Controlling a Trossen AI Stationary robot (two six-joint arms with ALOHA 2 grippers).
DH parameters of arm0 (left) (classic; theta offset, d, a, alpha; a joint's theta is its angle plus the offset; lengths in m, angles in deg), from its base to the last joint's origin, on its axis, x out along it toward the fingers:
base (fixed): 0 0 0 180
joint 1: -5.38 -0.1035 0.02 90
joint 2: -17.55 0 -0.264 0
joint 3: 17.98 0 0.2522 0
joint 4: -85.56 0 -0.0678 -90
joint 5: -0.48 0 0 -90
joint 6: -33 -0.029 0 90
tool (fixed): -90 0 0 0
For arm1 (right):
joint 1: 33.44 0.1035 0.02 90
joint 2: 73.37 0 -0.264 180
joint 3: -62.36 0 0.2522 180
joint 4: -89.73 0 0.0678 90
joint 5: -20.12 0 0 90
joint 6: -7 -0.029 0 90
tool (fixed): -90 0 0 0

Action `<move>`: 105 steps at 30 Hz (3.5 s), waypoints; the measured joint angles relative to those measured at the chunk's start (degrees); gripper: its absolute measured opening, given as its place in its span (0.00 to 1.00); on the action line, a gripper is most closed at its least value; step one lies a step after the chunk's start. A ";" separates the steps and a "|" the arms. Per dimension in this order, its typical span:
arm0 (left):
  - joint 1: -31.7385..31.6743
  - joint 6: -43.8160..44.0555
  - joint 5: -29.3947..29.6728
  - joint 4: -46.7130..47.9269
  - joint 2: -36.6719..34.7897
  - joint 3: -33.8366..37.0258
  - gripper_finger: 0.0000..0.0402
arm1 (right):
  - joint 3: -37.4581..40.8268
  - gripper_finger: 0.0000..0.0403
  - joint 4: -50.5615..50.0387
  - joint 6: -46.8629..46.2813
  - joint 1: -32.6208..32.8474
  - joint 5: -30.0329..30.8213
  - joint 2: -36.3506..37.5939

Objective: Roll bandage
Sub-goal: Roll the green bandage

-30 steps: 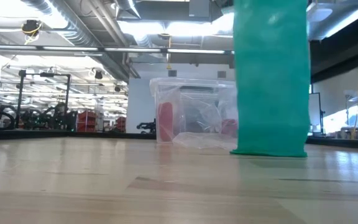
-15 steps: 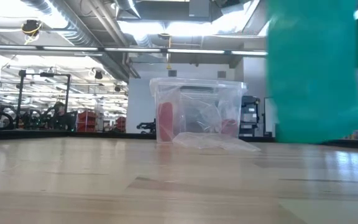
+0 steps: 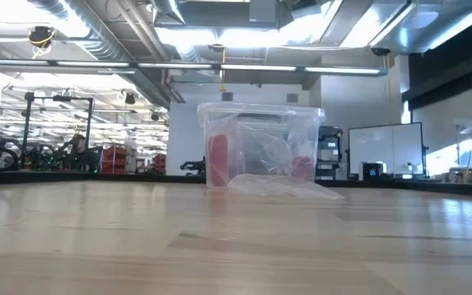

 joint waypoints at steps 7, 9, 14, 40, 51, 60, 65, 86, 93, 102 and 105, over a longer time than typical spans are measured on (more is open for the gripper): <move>4.42 -0.74 0.21 1.39 0.60 0.00 0.04 | -6.66 0.00 0.18 7.22 0.21 4.60 0.03; 5.48 -1.18 0.21 1.52 0.88 0.00 0.04 | -8.67 0.00 0.19 9.24 0.26 6.31 0.03; 7.58 -1.80 0.68 1.19 1.61 -0.06 0.04 | -13.28 0.00 0.27 11.73 0.15 9.20 0.14; 10.18 -5.77 3.01 1.51 3.63 -0.02 0.04 | -20.91 0.00 0.93 1.34 -10.62 2.75 0.30; 9.90 -6.95 6.39 -0.62 3.67 0.05 0.04 | -21.04 0.00 5.71 4.77 -10.65 3.37 -1.75; 11.17 -7.06 6.77 -0.06 3.54 -0.02 0.04 | -21.04 0.00 6.40 6.76 -10.56 4.25 0.24; 11.15 -7.04 6.41 0.50 3.56 0.00 0.04 | -21.02 0.00 6.31 7.62 -10.60 4.43 0.20; 15.75 -6.51 2.28 0.99 3.74 0.22 0.04 | -22.44 0.00 -26.60 -3.14 -30.53 4.37 0.68; 17.79 -3.82 2.00 -0.77 3.78 0.22 0.04 | -9.19 0.00 -30.17 -13.37 -42.90 -10.17 1.18; 18.31 3.53 5.25 -0.20 2.38 0.22 0.04 | 19.12 0.00 -12.43 -24.50 -48.58 -24.14 4.33; 17.32 8.49 6.94 2.81 2.38 0.22 0.04 | 26.12 0.01 -9.50 -29.33 -48.55 -27.13 4.38</move>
